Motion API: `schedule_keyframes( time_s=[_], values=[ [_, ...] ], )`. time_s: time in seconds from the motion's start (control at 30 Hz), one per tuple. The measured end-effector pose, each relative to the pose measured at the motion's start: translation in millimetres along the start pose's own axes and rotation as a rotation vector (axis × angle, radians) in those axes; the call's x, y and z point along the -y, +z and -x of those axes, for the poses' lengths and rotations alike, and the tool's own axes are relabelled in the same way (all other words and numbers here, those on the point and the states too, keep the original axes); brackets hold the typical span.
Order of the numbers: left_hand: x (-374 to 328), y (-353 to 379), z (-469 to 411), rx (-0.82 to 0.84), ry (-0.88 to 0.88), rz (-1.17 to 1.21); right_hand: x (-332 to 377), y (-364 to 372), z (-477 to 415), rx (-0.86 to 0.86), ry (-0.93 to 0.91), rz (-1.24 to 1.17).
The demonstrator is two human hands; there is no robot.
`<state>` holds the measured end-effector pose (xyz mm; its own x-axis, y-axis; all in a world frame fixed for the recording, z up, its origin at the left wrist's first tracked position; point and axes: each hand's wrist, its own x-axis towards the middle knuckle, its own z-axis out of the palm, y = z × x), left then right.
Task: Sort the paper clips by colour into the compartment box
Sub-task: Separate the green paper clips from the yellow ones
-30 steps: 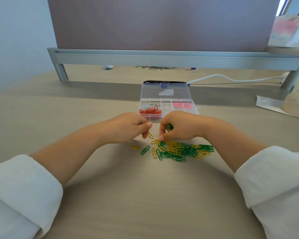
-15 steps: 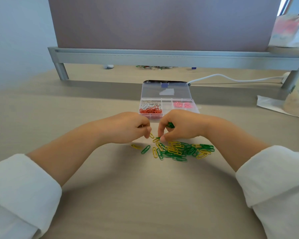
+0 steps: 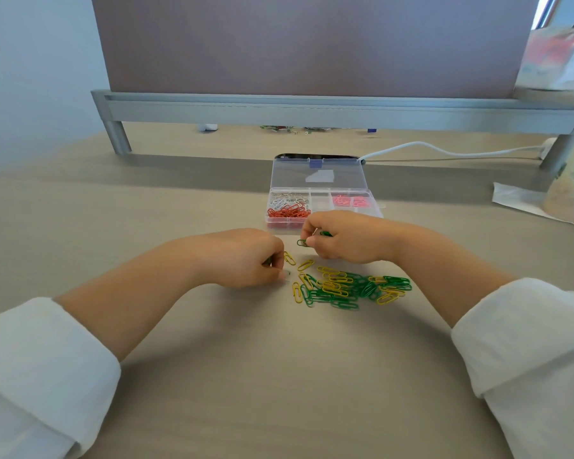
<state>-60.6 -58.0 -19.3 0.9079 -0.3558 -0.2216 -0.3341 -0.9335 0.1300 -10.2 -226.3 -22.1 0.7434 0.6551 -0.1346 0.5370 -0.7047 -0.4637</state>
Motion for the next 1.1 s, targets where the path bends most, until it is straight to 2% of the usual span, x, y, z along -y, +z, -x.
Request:
schedule_keyframes(
  time_s=[0.17,0.37,0.63,0.77,0.87,1.1],
  values=[
    [1,3,-4,-0.169,0.038,0.2,-2,0,-1,-0.025,0.001,-0.1],
    [-3,7,-4,-0.196,0.15,0.311,-6,-2,-5,-0.065,0.001,-0.157],
    [-9,9,-2,-0.221,0.159,0.22,-10,-2,-3,-0.064,-0.007,-0.133],
    [-8,10,0,-0.288,0.235,0.125,-10,-3,-2,-0.067,-0.03,-0.102],
    [-5,12,-2,-0.272,0.246,0.061,-9,-3,-1,-0.056,-0.04,-0.072],
    [2,10,-3,-0.285,0.2,-0.034,-6,-2,-1,-0.032,-0.03,-0.074]
  ],
)
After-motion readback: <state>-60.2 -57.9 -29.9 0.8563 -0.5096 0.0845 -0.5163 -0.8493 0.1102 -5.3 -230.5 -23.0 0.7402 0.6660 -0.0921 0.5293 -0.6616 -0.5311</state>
